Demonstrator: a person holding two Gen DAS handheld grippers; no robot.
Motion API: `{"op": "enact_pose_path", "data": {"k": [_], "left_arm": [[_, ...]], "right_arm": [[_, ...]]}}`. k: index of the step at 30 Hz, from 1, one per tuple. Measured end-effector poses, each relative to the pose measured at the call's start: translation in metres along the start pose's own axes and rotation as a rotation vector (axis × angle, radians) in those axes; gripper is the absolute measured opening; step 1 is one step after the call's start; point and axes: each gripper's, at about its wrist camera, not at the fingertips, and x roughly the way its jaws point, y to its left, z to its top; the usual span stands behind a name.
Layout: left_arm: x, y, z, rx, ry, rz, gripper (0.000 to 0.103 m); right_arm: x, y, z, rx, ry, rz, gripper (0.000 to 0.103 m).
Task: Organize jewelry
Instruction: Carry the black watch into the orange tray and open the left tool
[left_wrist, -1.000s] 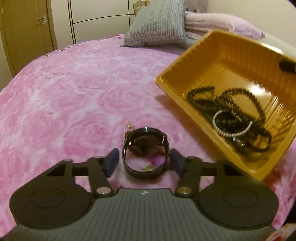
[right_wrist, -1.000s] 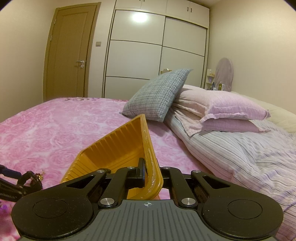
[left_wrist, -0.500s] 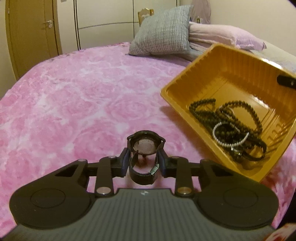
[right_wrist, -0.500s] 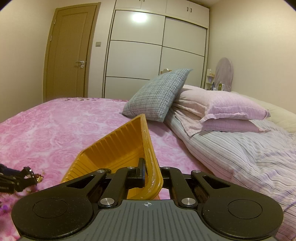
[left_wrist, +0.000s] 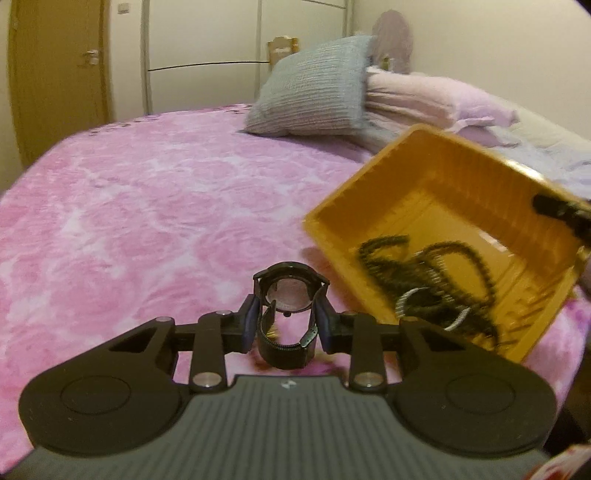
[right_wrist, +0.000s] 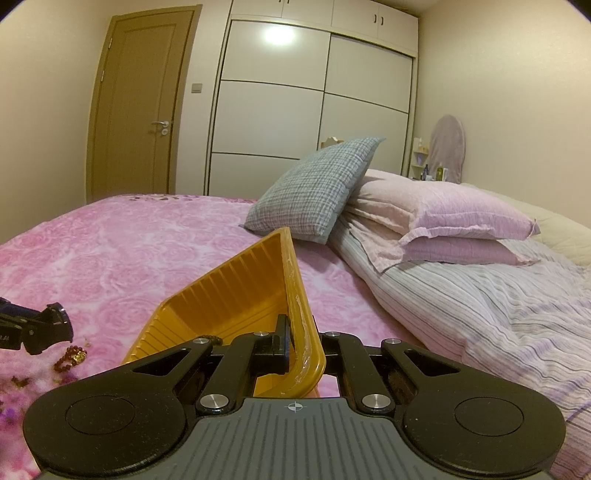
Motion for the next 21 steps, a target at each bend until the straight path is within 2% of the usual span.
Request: {"op": "enact_pose_path", "data": {"k": [3, 7, 14, 21], "left_arm": [[0.004, -0.006, 0.005, -0.024, -0.005, -0.096, 0.029], [0.009, -0.027, 0.012, -0.001, -0.014, -0.162, 0.029], [0.024, -0.057, 0.020, -0.024, -0.008, -0.311, 0.029], [0.035, -0.078, 0.024, -0.023, -0.005, -0.371, 0.029]], "right_arm": [[0.000, 0.000, 0.000, 0.000, 0.000, 0.001, 0.007], [0.000, 0.000, 0.000, -0.001, 0.000, 0.000, 0.007], [0.000, 0.000, 0.000, 0.000, 0.000, 0.001, 0.007], [0.000, 0.000, 0.000, 0.001, 0.000, 0.001, 0.007]]}}
